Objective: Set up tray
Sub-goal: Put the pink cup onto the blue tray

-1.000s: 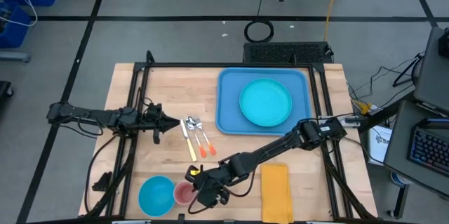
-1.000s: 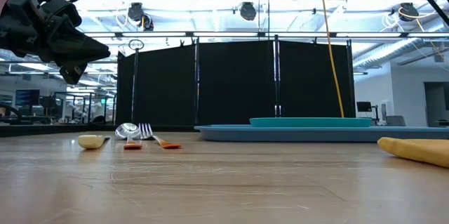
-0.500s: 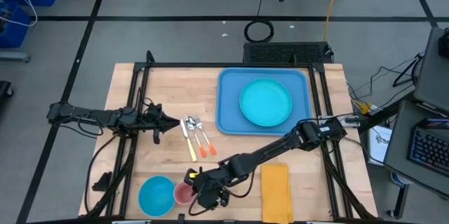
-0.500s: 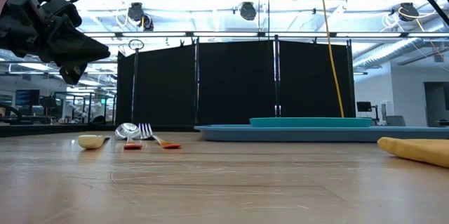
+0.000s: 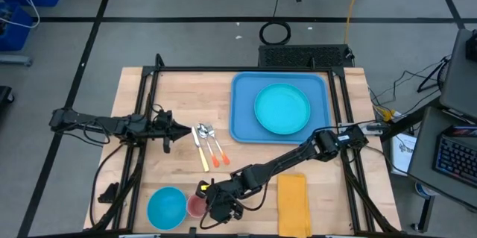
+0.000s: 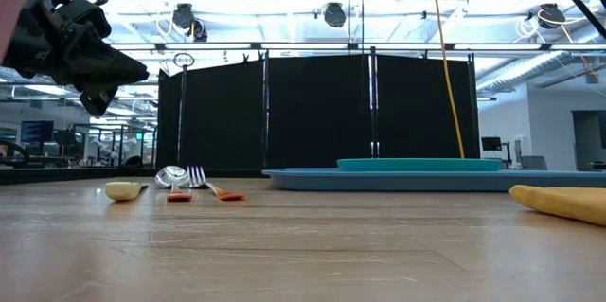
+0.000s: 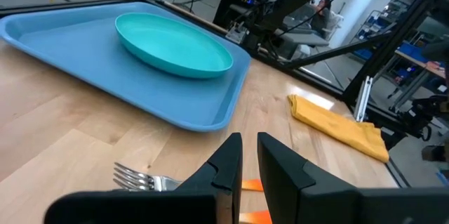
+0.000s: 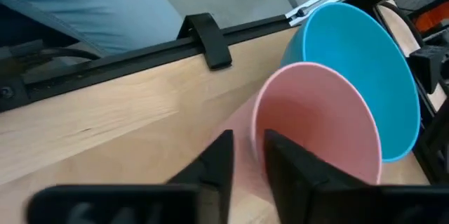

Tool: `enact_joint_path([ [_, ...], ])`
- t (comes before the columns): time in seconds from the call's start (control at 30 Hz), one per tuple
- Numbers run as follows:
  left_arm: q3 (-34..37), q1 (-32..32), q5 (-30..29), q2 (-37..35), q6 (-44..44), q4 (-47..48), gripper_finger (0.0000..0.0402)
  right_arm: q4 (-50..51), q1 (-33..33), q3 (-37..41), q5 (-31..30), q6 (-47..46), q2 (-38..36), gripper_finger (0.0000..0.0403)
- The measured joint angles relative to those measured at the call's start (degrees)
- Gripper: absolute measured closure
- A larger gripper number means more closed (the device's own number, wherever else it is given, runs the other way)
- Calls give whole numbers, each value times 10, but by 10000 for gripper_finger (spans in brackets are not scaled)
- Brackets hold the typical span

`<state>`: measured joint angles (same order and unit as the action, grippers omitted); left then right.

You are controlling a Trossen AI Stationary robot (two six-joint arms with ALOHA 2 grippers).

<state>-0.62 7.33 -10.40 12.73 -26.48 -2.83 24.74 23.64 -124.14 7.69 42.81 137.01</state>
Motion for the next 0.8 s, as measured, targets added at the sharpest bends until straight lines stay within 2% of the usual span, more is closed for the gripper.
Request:
enact_joint_path([
  [0.07,0,0,0,0,0,0,353,1,0,0,1,0,0,383],
  [0.13,0,0,0,0,0,-1,353,2,0,0,0,0,0,395],
  [0.27,0,0,0,0,0,-1,353,18,0,0,-12,-3,-2,400],
  [0.43,0,0,0,0,-7,0,353,66,3,0,-74,-35,-26,401],
  [0.57,0,0,-1,0,-7,0,353,92,2,0,-84,-62,-61,401],
  [0.8,0,0,-1,0,-23,6,353,177,-15,11,-172,-132,-144,402],
])
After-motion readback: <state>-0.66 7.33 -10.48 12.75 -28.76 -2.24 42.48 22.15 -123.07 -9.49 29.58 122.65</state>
